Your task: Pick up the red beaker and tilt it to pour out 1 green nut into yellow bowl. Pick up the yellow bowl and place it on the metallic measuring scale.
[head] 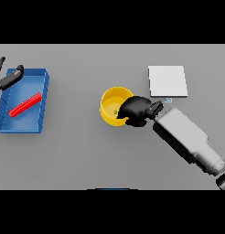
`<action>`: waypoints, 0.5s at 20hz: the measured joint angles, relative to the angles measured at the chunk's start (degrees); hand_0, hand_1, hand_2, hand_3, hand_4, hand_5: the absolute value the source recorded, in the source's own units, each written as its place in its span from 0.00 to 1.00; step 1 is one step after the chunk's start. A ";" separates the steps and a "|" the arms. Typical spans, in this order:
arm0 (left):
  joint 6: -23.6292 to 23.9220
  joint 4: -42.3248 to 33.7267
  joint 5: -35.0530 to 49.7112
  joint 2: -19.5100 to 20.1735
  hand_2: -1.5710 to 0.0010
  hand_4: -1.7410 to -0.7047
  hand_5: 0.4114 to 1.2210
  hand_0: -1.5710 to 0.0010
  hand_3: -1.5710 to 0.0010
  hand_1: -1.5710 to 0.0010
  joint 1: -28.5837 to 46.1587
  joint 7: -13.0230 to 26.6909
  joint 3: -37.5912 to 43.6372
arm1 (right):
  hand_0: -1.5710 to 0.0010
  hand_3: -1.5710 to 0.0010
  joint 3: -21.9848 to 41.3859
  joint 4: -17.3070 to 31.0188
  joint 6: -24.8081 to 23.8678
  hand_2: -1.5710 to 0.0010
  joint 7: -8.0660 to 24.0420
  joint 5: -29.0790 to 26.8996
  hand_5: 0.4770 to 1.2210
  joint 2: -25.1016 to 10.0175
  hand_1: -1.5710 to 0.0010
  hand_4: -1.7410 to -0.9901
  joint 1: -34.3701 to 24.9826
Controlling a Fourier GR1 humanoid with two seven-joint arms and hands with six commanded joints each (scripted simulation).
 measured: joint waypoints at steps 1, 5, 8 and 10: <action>-0.23 0.55 0.13 0.47 1.00 0.93 0.36 1.00 1.00 1.00 -0.27 -0.24 0.40 | 0.04 0.24 -0.28 -0.31 -0.15 0.12 -0.77 -0.17 0.98 -0.63 0.04 0.03 -0.42; 0.07 -0.22 -0.31 0.12 1.00 0.94 0.37 1.00 1.00 1.00 0.44 -1.06 -0.24 | 0.02 0.26 -1.78 -4.12 2.87 0.07 0.56 -2.06 0.99 -2.44 0.02 0.01 -0.97; -0.36 -1.33 0.25 0.60 1.00 0.93 0.36 1.00 1.00 1.00 0.98 -1.08 0.05 | 0.01 0.23 -3.39 -6.99 4.85 0.08 3.11 -2.74 1.00 -4.53 0.01 0.01 -1.41; -0.69 -0.45 0.59 0.44 1.00 0.92 0.36 1.00 1.00 1.00 0.02 -0.63 0.22 | 0.01 0.24 -4.16 -8.66 5.19 0.08 4.76 -2.82 1.00 -5.47 0.01 0.00 -1.38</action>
